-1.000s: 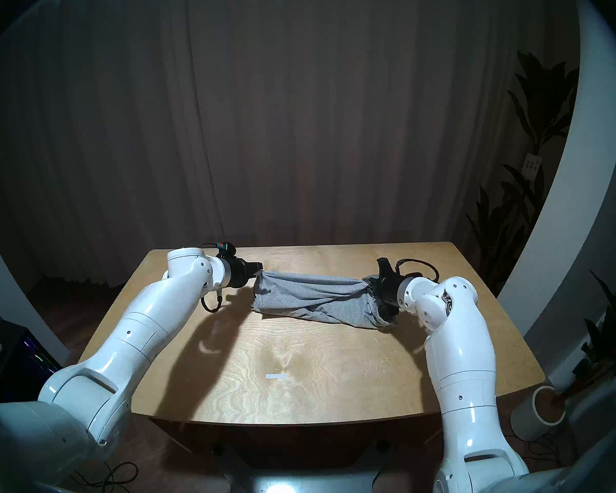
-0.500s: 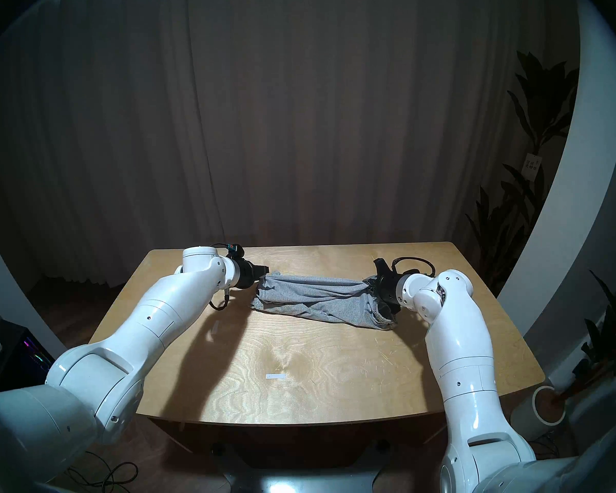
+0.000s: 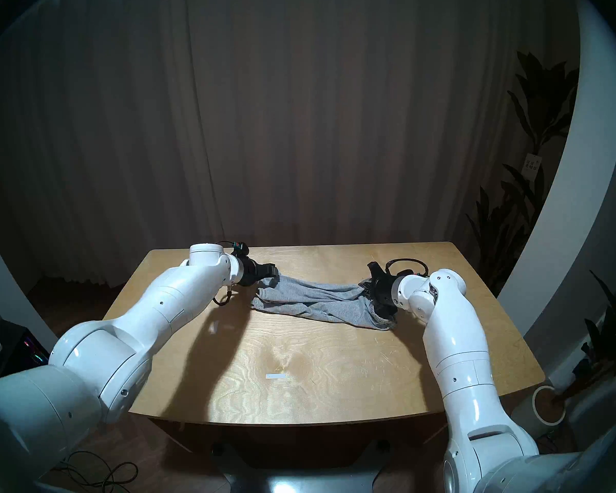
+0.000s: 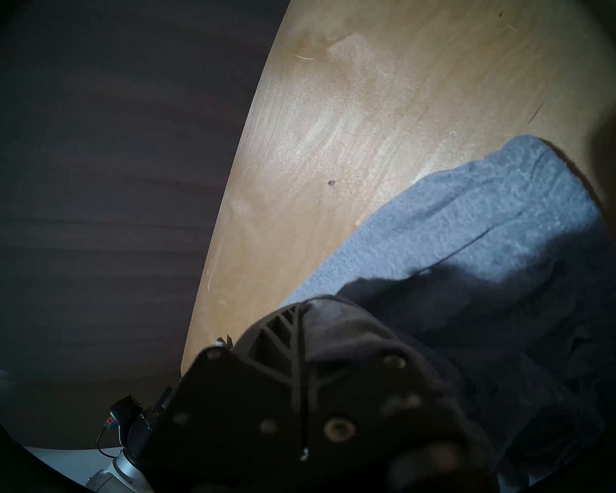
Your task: Fold the pants in half lengthwise, then in half again, and set them down flat
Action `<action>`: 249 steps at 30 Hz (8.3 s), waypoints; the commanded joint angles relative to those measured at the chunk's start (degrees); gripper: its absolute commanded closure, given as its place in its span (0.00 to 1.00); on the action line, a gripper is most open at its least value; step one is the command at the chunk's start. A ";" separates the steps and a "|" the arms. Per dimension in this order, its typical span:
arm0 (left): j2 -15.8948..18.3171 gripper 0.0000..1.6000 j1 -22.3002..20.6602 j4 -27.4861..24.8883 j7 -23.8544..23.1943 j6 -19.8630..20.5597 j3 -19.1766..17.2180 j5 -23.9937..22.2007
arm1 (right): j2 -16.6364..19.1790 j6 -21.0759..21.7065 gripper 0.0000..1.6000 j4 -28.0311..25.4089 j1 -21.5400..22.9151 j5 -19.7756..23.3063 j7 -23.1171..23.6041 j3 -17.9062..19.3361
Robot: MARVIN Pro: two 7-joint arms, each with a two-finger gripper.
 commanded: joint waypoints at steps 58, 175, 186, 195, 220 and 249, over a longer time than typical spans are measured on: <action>21.07 0.00 32.39 -46.55 -7.82 -4.80 -22.43 -13.96 | 7.70 13.93 0.00 -23.86 -20.20 22.73 -19.67 18.79; 15.48 0.00 50.70 -66.21 15.06 -12.50 -31.39 -16.66 | 3.33 12.57 1.00 -2.68 7.77 25.23 -16.37 -0.45; 15.60 0.00 53.40 -67.28 15.30 -13.70 -34.22 -17.17 | 0.39 12.31 1.00 2.87 13.20 22.71 -15.27 -4.62; 15.56 0.00 55.75 -67.65 15.09 -15.10 -37.12 -18.14 | -4.38 11.95 1.00 7.50 18.24 19.79 -14.21 -9.94; 15.14 0.00 61.16 -68.37 13.23 -18.75 -43.35 -20.90 | -14.33 9.28 1.00 25.87 30.40 8.57 -6.76 -21.34; 14.70 0.00 63.33 -68.95 11.95 -20.98 -44.88 -22.16 | -17.62 13.93 1.00 38.01 42.56 -2.01 3.16 -31.16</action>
